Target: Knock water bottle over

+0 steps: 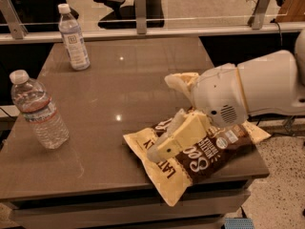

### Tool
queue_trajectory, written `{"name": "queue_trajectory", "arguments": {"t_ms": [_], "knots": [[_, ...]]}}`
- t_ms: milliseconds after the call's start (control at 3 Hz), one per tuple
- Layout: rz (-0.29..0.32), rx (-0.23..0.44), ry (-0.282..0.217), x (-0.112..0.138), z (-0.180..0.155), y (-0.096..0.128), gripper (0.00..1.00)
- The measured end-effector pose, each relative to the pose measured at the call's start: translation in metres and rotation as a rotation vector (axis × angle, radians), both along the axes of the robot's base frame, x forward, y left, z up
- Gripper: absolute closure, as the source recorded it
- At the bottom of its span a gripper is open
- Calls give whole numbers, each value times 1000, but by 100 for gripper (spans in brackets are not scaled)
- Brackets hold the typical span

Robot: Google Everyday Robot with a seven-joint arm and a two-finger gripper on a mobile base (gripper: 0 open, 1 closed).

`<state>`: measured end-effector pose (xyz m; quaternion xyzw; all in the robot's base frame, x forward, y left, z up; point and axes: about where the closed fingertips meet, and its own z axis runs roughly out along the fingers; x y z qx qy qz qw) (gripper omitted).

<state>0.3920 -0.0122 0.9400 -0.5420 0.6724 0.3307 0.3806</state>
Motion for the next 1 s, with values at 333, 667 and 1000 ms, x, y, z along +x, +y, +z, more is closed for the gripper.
{"name": "queue_trajectory", "arguments": {"t_ms": [333, 667, 1000], "knots": [[36, 63, -33, 6, -17, 47, 0], [58, 113, -66, 24, -34, 94, 0], [90, 159, -88, 45, -46, 138, 0]]}}
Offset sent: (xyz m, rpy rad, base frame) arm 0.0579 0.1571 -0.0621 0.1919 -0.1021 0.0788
